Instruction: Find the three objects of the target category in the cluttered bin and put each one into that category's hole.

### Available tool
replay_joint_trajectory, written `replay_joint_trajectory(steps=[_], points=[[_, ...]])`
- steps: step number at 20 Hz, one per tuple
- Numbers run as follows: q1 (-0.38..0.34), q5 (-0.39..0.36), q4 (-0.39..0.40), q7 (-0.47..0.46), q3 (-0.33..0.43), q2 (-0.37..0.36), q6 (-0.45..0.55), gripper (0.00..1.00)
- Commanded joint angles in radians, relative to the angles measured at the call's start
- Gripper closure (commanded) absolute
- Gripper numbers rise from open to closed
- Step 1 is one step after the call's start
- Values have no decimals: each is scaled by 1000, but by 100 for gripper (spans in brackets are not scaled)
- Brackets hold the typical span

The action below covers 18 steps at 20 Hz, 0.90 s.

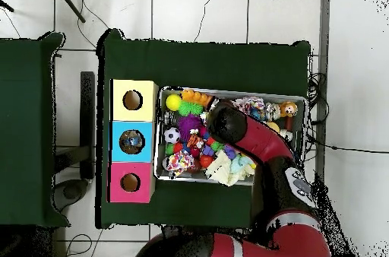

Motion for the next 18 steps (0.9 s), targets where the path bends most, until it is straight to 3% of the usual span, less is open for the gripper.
replay_joint_trajectory(steps=[1, 18], points=[[-27, -4, -6, 154, 116, 51, -42, 0], [-24, -5, -34, 138, 102, 45, -6, 0]])
